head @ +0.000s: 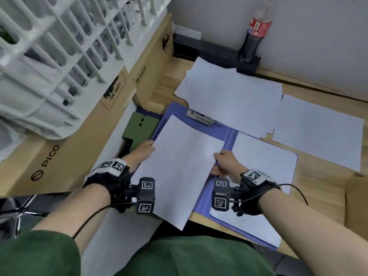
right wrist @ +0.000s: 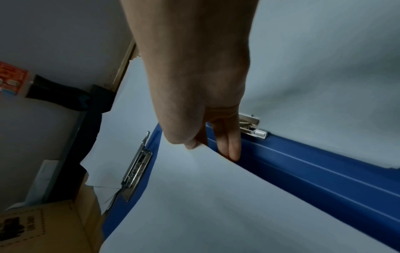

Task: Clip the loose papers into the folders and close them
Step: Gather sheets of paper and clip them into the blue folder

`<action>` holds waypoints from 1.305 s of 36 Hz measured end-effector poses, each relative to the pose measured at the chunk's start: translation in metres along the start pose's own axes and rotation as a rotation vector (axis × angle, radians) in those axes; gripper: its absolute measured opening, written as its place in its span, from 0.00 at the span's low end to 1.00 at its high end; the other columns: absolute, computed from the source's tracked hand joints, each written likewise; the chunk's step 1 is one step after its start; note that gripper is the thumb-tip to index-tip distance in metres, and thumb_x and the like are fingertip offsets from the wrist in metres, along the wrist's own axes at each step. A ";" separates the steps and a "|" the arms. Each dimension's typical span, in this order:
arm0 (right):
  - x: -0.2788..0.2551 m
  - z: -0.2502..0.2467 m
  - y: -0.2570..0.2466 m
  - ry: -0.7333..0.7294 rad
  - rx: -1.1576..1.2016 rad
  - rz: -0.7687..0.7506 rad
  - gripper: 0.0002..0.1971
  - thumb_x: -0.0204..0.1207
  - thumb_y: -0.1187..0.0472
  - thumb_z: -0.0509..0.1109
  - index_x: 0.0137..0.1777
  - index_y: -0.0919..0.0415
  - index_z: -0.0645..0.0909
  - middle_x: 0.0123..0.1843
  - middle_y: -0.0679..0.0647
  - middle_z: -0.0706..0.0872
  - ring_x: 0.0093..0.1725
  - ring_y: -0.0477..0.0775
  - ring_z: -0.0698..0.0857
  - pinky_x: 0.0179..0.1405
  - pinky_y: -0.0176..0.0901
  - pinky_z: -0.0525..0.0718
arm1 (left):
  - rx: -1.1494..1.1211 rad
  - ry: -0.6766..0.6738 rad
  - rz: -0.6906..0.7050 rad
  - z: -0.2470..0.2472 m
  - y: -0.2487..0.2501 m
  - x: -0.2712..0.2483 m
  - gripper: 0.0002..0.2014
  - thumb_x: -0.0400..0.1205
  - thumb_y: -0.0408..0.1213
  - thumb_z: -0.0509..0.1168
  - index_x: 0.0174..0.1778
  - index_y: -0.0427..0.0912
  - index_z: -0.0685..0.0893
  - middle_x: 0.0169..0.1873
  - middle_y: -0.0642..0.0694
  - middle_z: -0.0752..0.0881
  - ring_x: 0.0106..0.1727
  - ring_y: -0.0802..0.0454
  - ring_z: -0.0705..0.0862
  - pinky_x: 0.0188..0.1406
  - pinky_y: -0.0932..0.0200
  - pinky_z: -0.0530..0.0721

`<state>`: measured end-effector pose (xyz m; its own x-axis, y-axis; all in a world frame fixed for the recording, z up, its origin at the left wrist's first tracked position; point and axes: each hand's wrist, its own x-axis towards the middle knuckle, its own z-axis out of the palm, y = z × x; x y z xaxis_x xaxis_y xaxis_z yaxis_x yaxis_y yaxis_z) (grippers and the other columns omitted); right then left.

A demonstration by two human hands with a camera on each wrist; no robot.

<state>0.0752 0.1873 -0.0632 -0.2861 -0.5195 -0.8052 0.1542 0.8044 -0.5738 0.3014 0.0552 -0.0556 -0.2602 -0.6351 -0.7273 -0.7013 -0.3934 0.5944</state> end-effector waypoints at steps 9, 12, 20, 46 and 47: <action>0.029 -0.002 -0.011 0.123 0.071 -0.014 0.06 0.80 0.66 0.56 0.41 0.61 0.67 0.32 0.59 0.71 0.31 0.59 0.75 0.43 0.56 0.89 | 0.008 0.083 0.066 0.000 0.012 0.006 0.09 0.88 0.33 0.52 0.60 0.46 0.75 0.39 0.52 0.76 0.36 0.59 0.72 0.34 0.65 0.67; 0.037 -0.003 -0.016 0.193 0.061 -0.004 0.11 0.77 0.67 0.58 0.33 0.58 0.66 0.33 0.59 0.72 0.36 0.60 0.77 0.45 0.61 0.86 | 0.007 0.113 0.085 0.005 0.019 0.012 0.15 0.87 0.31 0.52 0.69 0.43 0.74 0.43 0.53 0.78 0.38 0.63 0.73 0.34 0.69 0.69; 0.048 -0.010 -0.019 0.241 0.016 0.000 0.14 0.72 0.71 0.57 0.30 0.56 0.60 0.33 0.57 0.64 0.35 0.57 0.70 0.31 0.47 0.75 | -0.007 0.075 0.056 0.011 0.024 0.018 0.15 0.86 0.28 0.50 0.64 0.44 0.76 0.43 0.49 0.80 0.37 0.57 0.75 0.32 0.64 0.70; 0.059 -0.028 -0.022 0.155 0.127 0.024 0.15 0.78 0.72 0.57 0.32 0.57 0.66 0.28 0.55 0.68 0.21 0.53 0.68 0.18 0.37 0.74 | -0.033 0.150 0.038 0.020 0.020 0.036 0.16 0.86 0.29 0.53 0.69 0.40 0.76 0.41 0.51 0.81 0.33 0.60 0.74 0.22 0.69 0.69; 0.059 -0.029 -0.024 0.164 0.141 0.022 0.15 0.78 0.73 0.57 0.33 0.57 0.67 0.28 0.55 0.69 0.19 0.52 0.69 0.16 0.36 0.74 | -0.041 0.154 0.038 0.020 0.021 0.037 0.16 0.86 0.29 0.54 0.69 0.40 0.75 0.46 0.48 0.82 0.34 0.60 0.75 0.25 0.67 0.70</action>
<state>0.0273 0.1457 -0.0925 -0.4297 -0.4392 -0.7889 0.2895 0.7606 -0.5811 0.2640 0.0365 -0.0769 -0.1789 -0.7436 -0.6442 -0.6641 -0.3919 0.6368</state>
